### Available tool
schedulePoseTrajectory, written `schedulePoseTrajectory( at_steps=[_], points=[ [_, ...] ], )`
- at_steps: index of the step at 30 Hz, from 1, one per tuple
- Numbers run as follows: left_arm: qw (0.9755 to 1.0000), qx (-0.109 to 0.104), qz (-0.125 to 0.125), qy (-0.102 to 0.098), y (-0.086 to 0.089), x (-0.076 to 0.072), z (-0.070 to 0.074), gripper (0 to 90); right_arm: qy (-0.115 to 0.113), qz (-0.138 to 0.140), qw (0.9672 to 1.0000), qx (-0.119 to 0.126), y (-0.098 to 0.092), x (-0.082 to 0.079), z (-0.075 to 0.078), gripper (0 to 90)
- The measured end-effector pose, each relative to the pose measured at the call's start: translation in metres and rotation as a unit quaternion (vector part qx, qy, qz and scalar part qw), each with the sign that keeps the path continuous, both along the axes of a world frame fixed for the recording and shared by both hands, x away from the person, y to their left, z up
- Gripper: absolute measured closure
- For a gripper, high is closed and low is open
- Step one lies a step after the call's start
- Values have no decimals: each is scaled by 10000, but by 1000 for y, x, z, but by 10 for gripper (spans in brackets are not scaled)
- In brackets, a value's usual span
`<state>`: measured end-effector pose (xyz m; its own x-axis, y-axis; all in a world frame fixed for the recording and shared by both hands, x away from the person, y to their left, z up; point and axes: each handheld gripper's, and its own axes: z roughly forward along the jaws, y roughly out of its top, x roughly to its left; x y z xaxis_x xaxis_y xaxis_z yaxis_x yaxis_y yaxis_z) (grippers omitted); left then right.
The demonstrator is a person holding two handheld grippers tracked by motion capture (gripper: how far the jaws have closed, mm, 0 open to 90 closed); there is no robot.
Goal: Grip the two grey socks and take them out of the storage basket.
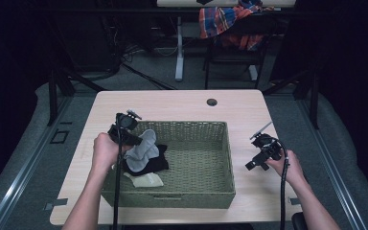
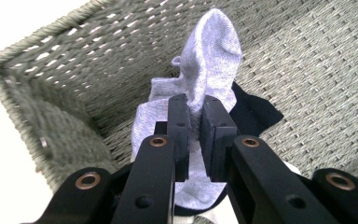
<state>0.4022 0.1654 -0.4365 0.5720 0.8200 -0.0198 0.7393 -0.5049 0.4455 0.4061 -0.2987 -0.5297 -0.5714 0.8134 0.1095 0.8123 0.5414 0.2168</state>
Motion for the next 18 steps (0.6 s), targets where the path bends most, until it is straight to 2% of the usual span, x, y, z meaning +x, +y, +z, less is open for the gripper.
schedulePoseTrajectory(
  at_steps=[9,10,18],
  points=[
    [9999,-92,-91,-90,1,-5,14,837,-25,22,10000,-45,-1,0,1,91],
    [9999,-85,-101,-100,1,-5,16,837,-109,-106,9999,62,0,-2,-1,91],
    [9998,-85,-166,-119,-2,-3,24,840,-111,-109,9999,62,0,-2,-1,91]
  ],
)
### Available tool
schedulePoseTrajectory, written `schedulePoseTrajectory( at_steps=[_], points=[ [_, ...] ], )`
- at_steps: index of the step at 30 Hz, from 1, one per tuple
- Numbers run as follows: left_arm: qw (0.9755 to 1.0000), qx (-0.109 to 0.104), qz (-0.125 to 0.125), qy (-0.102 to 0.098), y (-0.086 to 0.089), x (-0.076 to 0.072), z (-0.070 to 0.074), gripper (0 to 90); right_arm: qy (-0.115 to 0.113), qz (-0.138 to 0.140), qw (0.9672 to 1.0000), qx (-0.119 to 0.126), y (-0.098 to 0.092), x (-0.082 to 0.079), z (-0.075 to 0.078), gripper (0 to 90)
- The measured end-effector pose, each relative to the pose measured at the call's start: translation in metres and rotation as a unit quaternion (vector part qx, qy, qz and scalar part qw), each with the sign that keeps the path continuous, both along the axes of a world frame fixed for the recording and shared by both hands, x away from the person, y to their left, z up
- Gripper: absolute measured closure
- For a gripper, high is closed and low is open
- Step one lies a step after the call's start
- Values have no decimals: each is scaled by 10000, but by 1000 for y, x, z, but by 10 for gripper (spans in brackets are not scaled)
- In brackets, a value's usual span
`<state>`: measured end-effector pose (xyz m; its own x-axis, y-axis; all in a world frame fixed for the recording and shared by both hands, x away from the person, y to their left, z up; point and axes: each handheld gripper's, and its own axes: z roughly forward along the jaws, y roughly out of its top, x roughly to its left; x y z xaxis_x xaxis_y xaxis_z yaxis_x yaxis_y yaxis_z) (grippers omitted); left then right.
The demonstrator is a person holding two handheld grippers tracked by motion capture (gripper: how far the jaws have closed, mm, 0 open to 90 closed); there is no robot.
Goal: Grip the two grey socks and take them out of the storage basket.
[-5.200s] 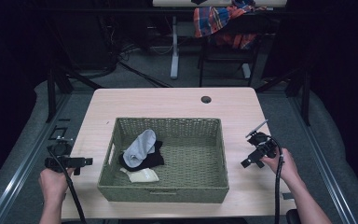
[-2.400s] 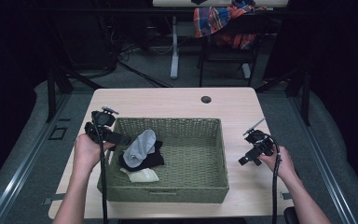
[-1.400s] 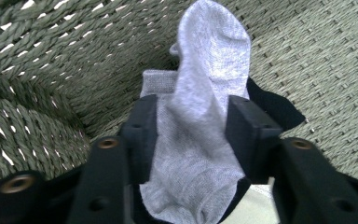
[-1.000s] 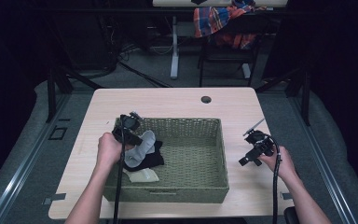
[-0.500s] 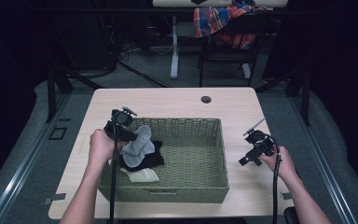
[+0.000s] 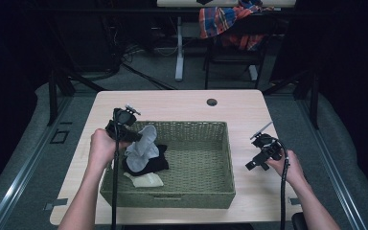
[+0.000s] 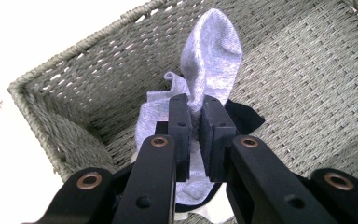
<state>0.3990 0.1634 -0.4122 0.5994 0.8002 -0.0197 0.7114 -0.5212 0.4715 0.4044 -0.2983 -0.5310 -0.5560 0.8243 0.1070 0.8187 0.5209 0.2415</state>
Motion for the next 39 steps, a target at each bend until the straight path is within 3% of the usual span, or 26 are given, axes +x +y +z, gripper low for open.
schedulePoseTrajectory(
  at_steps=[7,10,20,39],
  points=[
    [10000,65,-1,-65,-1,7,17,843,-12,18,10000,5,0,0,0,91],
    [10000,70,4,-69,-1,10,20,844,103,200,9996,-149,-2,2,3,91],
    [9998,145,12,-127,0,16,36,845,73,165,9997,-135,-2,1,3,91],
    [9992,254,240,-200,19,29,63,844,66,145,9998,-119,-2,1,3,91]
  ],
)
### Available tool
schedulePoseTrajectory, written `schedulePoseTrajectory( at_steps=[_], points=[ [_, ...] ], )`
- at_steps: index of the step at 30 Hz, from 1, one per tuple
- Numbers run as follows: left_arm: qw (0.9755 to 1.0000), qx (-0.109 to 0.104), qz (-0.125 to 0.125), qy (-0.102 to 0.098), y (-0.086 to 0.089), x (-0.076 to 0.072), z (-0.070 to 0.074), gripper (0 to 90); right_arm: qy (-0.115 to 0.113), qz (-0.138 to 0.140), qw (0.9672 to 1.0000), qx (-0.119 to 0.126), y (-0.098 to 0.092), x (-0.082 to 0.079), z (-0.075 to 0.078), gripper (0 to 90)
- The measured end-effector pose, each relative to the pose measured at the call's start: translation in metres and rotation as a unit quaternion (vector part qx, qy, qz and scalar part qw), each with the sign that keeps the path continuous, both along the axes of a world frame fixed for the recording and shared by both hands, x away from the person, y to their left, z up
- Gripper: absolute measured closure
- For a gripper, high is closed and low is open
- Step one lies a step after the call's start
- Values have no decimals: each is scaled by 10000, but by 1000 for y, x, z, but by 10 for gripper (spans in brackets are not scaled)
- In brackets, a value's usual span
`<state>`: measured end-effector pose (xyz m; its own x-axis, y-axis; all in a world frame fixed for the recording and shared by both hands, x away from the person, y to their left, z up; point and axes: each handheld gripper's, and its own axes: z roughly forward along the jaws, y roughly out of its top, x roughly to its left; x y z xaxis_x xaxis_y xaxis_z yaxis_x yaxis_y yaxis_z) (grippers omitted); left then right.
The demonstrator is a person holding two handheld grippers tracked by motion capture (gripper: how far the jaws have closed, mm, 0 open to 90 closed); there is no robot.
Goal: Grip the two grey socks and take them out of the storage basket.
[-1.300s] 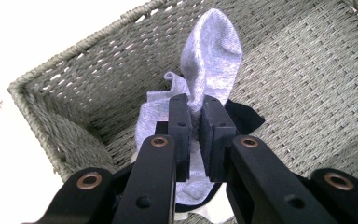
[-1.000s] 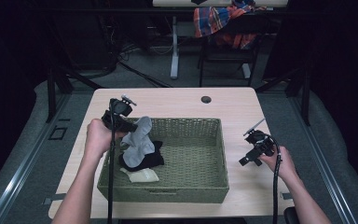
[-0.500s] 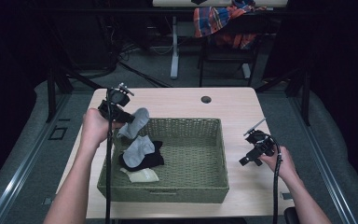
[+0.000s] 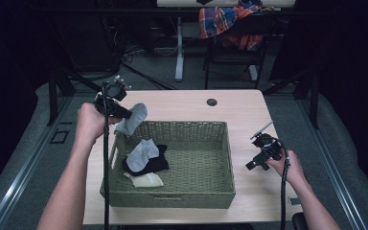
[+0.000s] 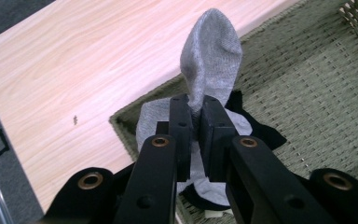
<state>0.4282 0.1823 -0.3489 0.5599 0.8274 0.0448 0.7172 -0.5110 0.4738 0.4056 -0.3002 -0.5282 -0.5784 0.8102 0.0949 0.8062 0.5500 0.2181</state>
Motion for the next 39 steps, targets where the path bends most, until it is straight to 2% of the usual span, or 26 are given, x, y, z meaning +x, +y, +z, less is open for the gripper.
schedulePoseTrajectory(
  at_steps=[14,15,18,22,23,24,27,28,31,39],
  points=[
    [9995,128,298,4,28,2,9,844,44,33,10000,-29,-1,0,0,91],
    [9993,148,351,-9,30,1,9,844,-31,-118,9999,114,1,-1,-2,91],
    [9991,183,382,3,34,1,10,844,-26,-149,9998,125,1,-2,-3,91],
    [9987,197,461,25,40,1,10,844,-22,-74,9999,74,0,-1,-2,91],
    [9986,222,484,27,42,1,10,844,21,-7,10000,16,0,0,-1,91],
    [9984,241,501,39,43,1,10,844,-24,-138,9999,102,2,-2,-2,91],
    [9979,321,552,52,47,1,10,844,-37,-116,9998,132,1,-2,-2,91],
    [9976,340,594,61,50,1,9,844,31,28,10000,-26,0,0,0,91],
    [9969,364,692,53,57,1,9,844,33,-2,10000,27,-1,0,-1,91],
    [9950,369,926,110,74,3,3,844,25,13,10000,-17,0,0,0,91]
  ],
)
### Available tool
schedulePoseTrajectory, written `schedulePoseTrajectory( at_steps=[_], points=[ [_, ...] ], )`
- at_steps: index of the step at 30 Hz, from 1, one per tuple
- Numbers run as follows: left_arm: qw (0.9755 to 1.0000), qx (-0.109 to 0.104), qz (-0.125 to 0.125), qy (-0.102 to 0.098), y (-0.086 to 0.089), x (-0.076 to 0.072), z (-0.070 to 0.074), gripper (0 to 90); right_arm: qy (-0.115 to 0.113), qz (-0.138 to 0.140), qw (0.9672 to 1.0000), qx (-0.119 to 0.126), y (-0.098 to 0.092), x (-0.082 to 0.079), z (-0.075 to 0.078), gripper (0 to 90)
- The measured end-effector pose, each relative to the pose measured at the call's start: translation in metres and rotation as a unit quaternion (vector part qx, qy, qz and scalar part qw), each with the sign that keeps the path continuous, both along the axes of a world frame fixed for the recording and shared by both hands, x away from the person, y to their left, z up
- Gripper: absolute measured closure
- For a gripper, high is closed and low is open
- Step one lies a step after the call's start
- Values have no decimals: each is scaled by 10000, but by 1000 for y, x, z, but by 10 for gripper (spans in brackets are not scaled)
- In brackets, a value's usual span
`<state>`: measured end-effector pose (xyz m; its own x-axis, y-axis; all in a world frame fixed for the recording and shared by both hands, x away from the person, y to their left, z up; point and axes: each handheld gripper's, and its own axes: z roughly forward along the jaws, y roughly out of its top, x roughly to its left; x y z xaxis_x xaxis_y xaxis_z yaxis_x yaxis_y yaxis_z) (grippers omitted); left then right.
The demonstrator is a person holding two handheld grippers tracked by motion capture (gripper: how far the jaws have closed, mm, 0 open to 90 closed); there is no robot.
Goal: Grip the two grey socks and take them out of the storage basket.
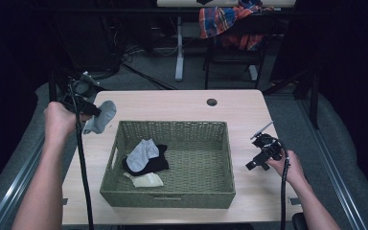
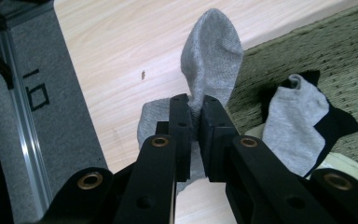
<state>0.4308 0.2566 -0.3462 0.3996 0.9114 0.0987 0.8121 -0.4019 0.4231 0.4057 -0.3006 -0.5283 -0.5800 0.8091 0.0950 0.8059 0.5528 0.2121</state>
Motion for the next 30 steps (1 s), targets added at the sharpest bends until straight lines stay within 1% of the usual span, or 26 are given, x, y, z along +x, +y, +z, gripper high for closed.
schedulePoseTrajectory(
  at_steps=[1,2,5,6,7,8,10,13,14,15,16,17,18,21,22,24,25,26,27,29,30],
  points=[
    [10000,0,0,0,0,0,0,844,0,0,10000,0,0,0,0,91],
    [10000,-2,58,38,3,1,-4,843,-5,-7,10000,4,0,0,0,91],
    [9999,-2,72,77,5,1,-7,844,3,2,10000,-5,0,0,0,91],
    [9999,-24,94,95,7,2,-10,843,4,0,10000,-4,0,0,0,91],
    [9999,-22,114,122,8,3,-12,843,22,-5,10000,18,-1,0,0,91],
    [9998,-32,136,128,9,3,-13,844,-58,-166,9997,167,1,-2,-2,91],
    [9997,-16,170,160,11,4,-16,844,8,-13,10000,38,-1,0,0,91],
    [9996,-36,209,169,12,5,-19,844,16,-15,10000,12,-1,0,0,91],
    [9995,-1,234,217,14,7,-23,845,8,-46,10000,40,-1,-1,-1,91],
    [9994,8,261,213,15,7,-24,845,-2,-40,10000,8,-1,-1,0,91],
    [9993,-3,299,236,15,8,-27,845,-81,-153,9998,81,0,-2,-2,91],
    [9993,-3,299,236,15,8,-27,845,-13,-58,10000,25,-1,-1,-1,91],
    [9991,-7,312,272,16,9,-29,845,12,-20,10000,-15,-2,-1,0,91],
    [9987,11,377,336,19,13,-38,845,7,-49,10000,41,-1,-1,-1,91],
    [9987,11,377,336,19,13,-38,846,7,-49,10000,41,-1,-1,-1,91],
    [9983,28,420,407,21,15,-45,846,-9,-39,10000,12,-2,-1,0,91],
    [9979,20,465,445,22,17,-52,845,0,-69,10000,25,-2,-1,0,91],
    [9977,5,483,482,22,18,-56,845,9,-77,9999,64,-2,-1,-1,91],
    [9977,5,483,482,22,18,-56,845,9,-77,9999,64,-2,-1,-1,91],
    [9967,-9,528,611,24,21,-68,845,13,-45,10000,34,-2,-1,-1,91],
    [9967,-9,528,611,24,21,-68,845,13,-45,10000,34,-2,-1,-1,91]
  ],
)
